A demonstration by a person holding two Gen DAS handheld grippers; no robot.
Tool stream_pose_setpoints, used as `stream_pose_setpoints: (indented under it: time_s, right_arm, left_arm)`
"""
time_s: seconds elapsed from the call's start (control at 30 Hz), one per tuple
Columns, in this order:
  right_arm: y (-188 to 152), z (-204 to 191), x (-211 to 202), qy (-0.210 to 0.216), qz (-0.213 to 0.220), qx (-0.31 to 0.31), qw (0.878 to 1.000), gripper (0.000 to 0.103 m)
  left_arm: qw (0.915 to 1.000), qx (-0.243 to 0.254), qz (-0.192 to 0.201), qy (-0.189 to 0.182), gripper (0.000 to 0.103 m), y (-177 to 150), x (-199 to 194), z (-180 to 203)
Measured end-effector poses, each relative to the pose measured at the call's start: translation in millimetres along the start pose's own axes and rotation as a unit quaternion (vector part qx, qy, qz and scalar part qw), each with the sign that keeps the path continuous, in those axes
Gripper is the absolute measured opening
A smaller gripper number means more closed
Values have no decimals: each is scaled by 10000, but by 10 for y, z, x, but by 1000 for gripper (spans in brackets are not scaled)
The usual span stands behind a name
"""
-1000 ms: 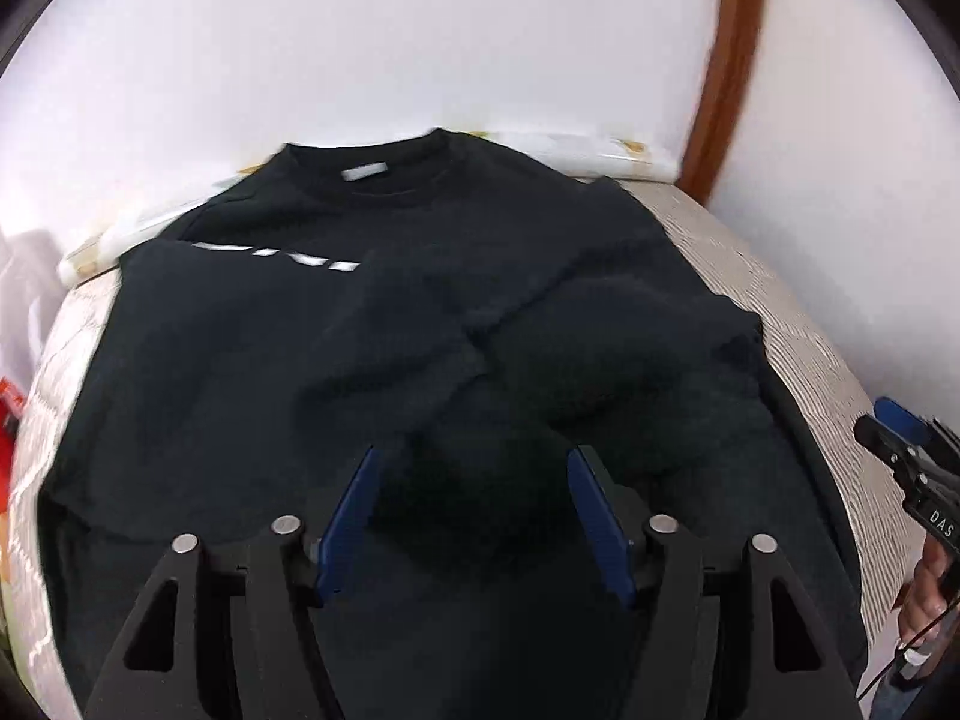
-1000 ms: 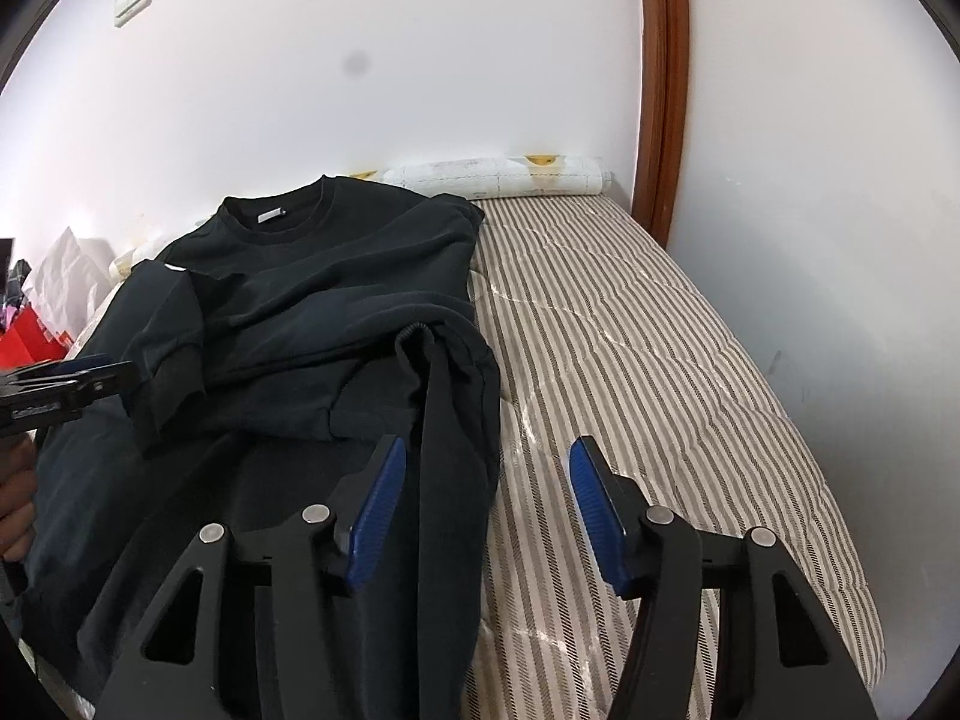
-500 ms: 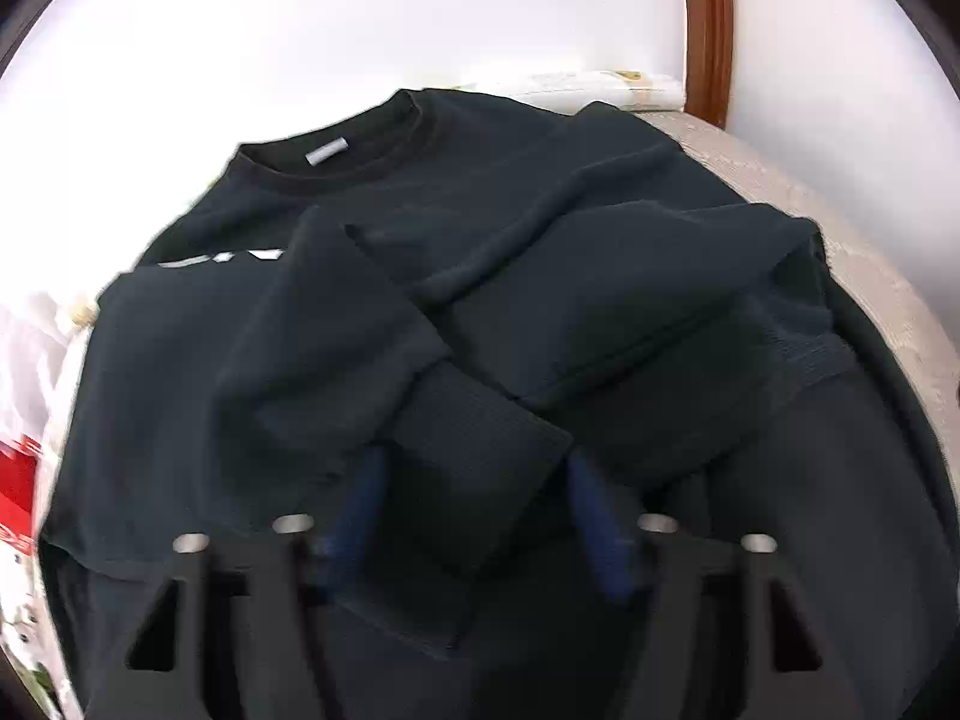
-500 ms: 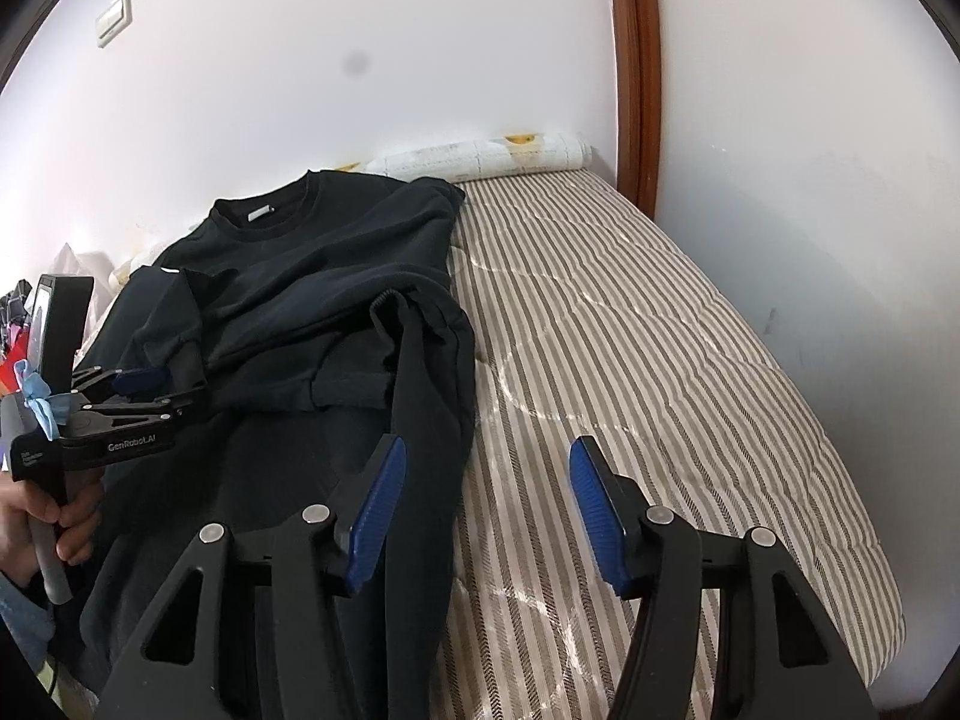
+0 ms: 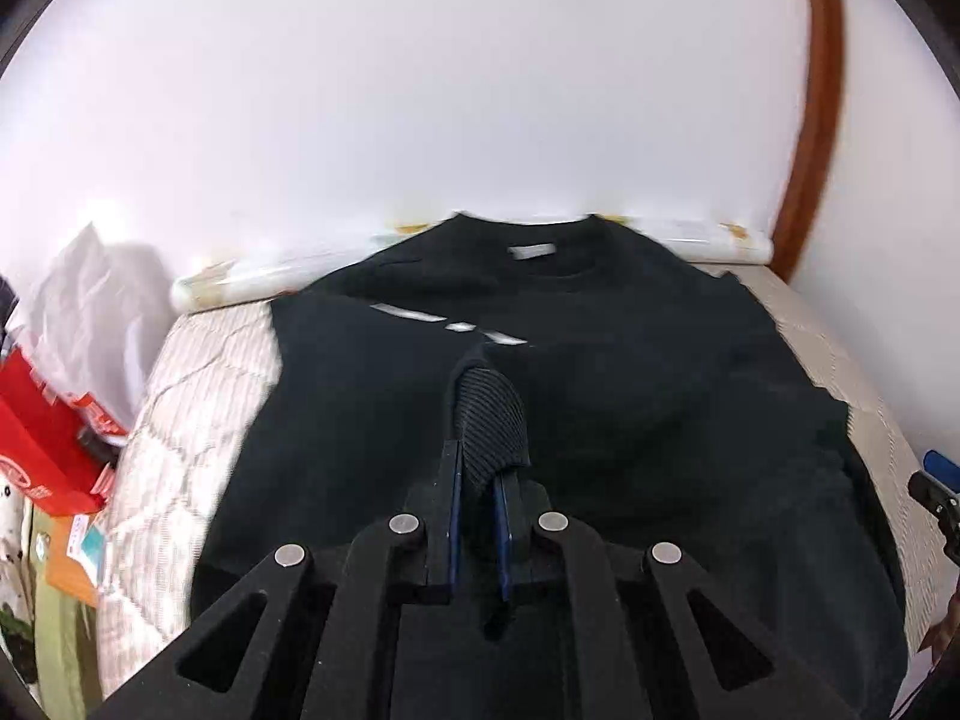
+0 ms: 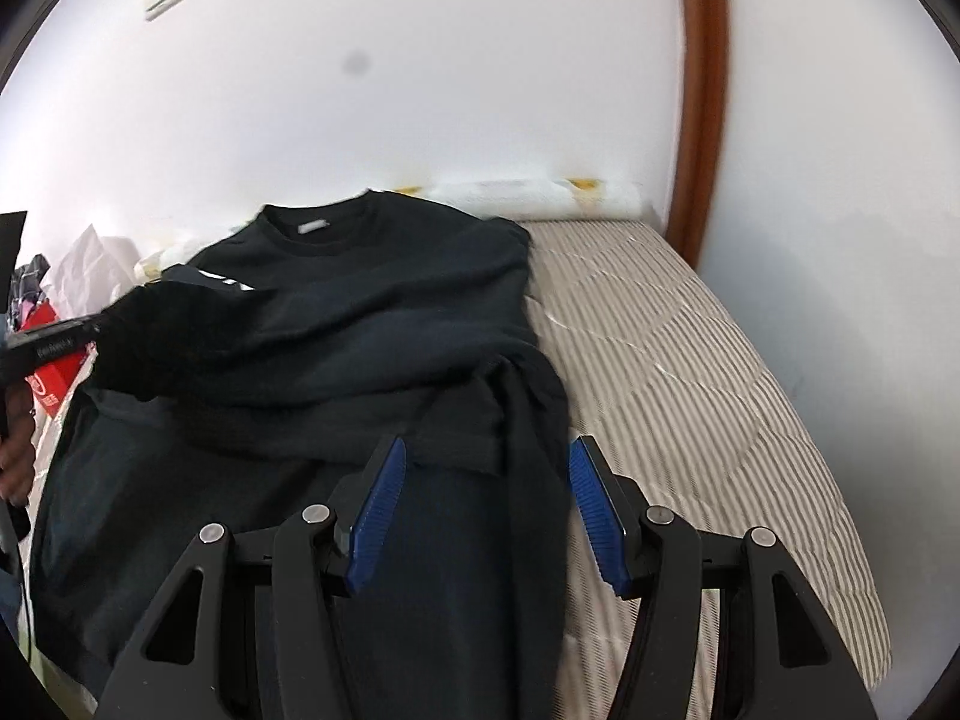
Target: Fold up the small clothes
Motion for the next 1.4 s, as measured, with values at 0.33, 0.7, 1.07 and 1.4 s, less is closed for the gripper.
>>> stream_pose_setpoints:
  time_s: [0.33, 0.7, 1.07, 1.4]
  right_arm:
    - [186, -583, 171, -231, -169, -574, 9979, 56]
    - [156, -648, 469, -381, -446, -661, 9961, 56]
    - [213, -402, 1015, -757, -736, -611, 9925, 40]
    - [206, -248, 1244, -1092, -947, -328, 9889, 13]
  left_arm:
    - [9929, -1126, -285, -241, 39, -196, 317, -1034]
    - [9907, -919, -788, -617, 58, -301, 772, -966]
    - [9926, -965, -195, -715, 8, -103, 450, -931]
    - [9935, -1062, -217, -351, 8, -205, 373, -1249]
Point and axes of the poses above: each gripper's, at about its wrist camera, not at the fingertips, and x roughly the way its jaws point, z to its right, y to its top, the point moved 4 cm from there along x, roughly the way its jaws point, and after that the axes turned 9 degrees about -z, right-handed, at the moved point
